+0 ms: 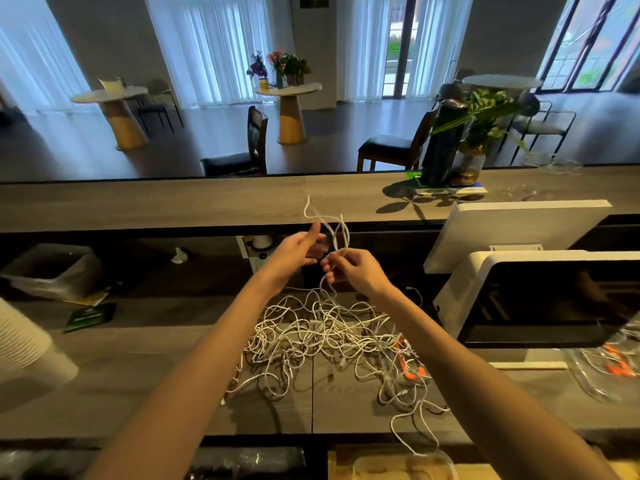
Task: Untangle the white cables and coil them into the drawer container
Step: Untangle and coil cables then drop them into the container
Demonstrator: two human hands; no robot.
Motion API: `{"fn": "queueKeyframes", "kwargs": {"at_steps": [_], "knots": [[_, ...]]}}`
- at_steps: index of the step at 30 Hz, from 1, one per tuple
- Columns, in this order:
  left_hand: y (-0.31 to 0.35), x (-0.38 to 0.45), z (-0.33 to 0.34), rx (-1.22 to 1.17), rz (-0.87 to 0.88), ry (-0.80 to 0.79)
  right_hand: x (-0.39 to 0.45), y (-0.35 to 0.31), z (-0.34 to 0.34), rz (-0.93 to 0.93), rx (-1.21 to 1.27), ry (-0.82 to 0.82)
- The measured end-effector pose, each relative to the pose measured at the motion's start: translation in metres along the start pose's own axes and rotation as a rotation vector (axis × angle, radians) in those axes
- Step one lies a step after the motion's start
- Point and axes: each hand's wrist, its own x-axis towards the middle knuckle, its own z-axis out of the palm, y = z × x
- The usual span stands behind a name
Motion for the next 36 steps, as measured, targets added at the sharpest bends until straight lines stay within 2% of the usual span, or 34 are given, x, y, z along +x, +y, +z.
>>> {"fn": "queueKeyframes", "kwargs": {"at_steps": [3,8,11,14,17,21,24,28,32,36], "knots": [[-0.029,-0.012,0.004,-0.017,-0.062,-0.124,0.0,-0.01,-0.012,-0.037,-0.047,0.05],[-0.075,-0.029,0.025,0.155,-0.127,-0.244,-0.011,-0.034,-0.025,-0.026,0.094,0.02],[-0.086,-0.043,0.047,0.176,-0.113,-0.225,-0.021,-0.043,-0.034,-0.037,0.154,0.005],[-0.107,-0.052,0.07,0.311,-0.058,-0.122,-0.034,-0.044,-0.042,-0.018,0.174,0.004],[-0.123,-0.059,0.083,0.093,-0.067,-0.009,-0.047,-0.041,-0.049,0.016,0.206,0.024],[-0.132,-0.074,0.093,0.057,-0.166,0.019,-0.068,-0.03,-0.065,0.063,0.279,0.089],[-0.141,-0.085,0.101,-0.063,-0.184,-0.008,-0.083,-0.018,-0.073,0.128,0.355,0.127],[-0.143,-0.096,0.126,-0.062,-0.115,-0.162,-0.1,-0.002,-0.075,0.195,0.414,0.144],[-0.138,-0.1,0.142,-0.028,-0.127,-0.179,-0.113,0.005,-0.076,0.205,0.45,0.171],[-0.13,-0.114,0.144,-0.221,-0.153,-0.223,-0.124,0.008,-0.084,0.199,0.444,0.202]]}}
